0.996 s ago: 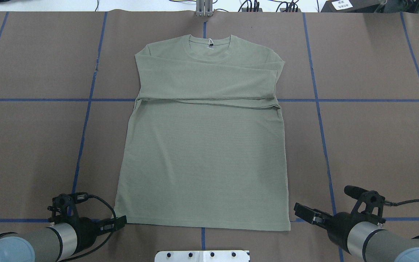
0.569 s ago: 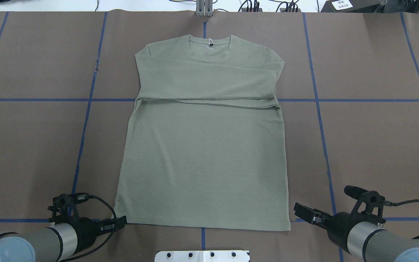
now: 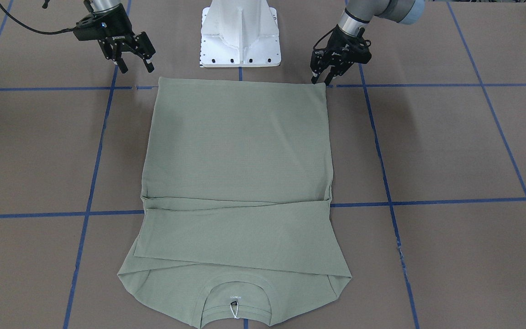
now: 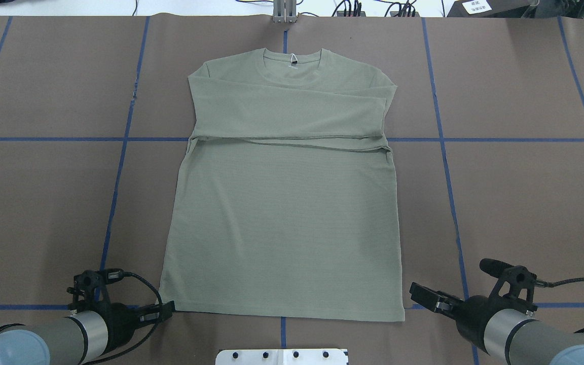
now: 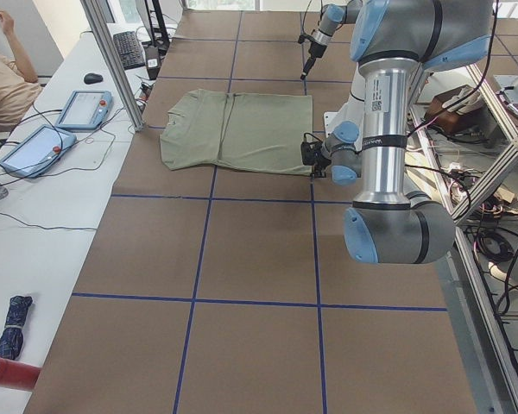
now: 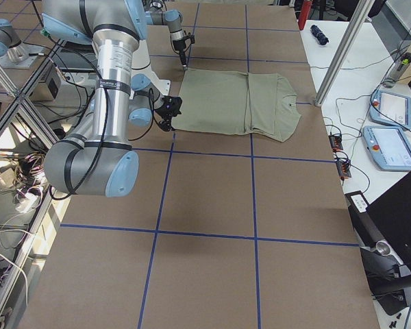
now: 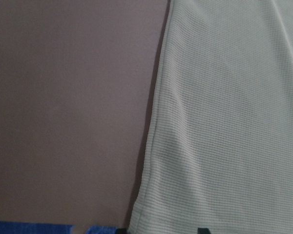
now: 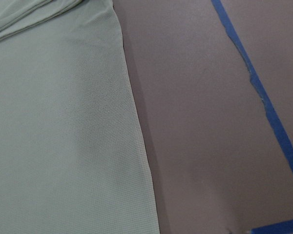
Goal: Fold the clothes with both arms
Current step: 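Grasp the hem corners with both grippers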
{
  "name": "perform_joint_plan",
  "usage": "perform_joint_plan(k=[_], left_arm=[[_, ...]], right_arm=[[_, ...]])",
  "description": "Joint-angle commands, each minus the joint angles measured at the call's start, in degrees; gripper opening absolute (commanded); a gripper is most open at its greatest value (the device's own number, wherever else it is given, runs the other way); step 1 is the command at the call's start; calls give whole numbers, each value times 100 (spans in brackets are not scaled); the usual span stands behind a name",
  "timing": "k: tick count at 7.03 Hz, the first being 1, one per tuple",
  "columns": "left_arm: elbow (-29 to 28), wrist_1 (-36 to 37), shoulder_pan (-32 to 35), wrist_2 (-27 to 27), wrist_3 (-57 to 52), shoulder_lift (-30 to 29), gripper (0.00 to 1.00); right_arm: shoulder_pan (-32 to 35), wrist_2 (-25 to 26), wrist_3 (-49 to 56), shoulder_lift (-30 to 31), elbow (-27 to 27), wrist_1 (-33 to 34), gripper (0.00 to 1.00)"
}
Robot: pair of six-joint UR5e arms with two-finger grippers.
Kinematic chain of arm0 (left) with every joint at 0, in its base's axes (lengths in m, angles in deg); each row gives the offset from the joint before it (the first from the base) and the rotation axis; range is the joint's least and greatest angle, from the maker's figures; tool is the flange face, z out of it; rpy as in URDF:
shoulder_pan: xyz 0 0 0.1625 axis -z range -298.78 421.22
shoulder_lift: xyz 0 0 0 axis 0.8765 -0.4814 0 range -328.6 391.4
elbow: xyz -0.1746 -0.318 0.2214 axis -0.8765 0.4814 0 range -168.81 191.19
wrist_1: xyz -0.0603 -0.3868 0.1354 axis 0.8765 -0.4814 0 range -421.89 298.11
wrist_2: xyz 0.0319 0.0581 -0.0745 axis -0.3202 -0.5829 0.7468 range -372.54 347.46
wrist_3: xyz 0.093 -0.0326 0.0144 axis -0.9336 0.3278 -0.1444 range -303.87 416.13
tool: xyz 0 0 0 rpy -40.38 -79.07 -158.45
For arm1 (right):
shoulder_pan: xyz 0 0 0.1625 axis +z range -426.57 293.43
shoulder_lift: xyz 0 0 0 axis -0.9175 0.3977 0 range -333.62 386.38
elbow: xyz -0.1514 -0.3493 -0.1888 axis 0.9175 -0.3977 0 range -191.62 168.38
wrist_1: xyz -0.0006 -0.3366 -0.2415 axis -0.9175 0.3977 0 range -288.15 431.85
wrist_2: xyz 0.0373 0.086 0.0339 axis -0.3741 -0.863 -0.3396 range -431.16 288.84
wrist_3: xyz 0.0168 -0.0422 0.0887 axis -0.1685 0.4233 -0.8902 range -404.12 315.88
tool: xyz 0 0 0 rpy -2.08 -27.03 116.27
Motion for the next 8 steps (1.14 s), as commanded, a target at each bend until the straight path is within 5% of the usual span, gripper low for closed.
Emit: perform_joint_plan(k=[1,2,3,4,8], left_arm=[[-84,-9,0,-7,0,-9,50],[-85,-9,9,2,0,-9,48],[-85,-9,9,-7,9,-78,32],[-85,-9,26,-7,9,-105,0],[29,-18,166,-7,0,-114,0]], right_arm=[[-6,52,0,0,2,-6,99],[-6,61,0,0,2,3,99],[-6,62,0,0,2,3,99],[-14,62,0,0,2,3,99],[-119,44,-620,-44,-7,108,88]])
